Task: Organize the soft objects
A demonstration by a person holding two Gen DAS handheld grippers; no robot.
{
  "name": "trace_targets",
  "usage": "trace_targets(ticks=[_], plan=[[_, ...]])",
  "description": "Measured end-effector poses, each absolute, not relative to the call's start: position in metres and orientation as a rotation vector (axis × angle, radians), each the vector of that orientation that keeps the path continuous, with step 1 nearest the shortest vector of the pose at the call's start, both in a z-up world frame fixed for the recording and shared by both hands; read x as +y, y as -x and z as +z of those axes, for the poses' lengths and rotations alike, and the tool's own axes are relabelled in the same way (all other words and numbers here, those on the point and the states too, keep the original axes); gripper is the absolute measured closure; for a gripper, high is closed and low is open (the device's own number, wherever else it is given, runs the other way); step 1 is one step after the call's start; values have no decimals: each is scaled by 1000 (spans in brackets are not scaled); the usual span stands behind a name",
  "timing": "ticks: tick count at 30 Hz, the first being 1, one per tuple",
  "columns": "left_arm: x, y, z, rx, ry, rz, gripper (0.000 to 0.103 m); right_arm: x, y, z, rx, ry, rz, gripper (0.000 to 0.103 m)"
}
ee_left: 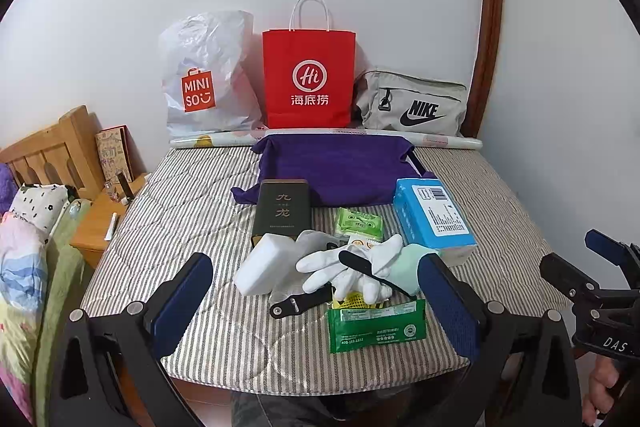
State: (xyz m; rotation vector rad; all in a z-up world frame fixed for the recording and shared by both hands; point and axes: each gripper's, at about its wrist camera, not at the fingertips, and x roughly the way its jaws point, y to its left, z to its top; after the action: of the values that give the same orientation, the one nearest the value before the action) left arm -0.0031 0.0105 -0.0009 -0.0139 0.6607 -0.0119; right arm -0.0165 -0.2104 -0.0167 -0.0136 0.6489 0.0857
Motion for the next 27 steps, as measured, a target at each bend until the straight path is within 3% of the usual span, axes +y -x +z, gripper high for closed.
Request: trace_targets(ticks=[27], plan=[[17,8,2,650,24,-4,0,-209,20,-13,635,17,86,0]])
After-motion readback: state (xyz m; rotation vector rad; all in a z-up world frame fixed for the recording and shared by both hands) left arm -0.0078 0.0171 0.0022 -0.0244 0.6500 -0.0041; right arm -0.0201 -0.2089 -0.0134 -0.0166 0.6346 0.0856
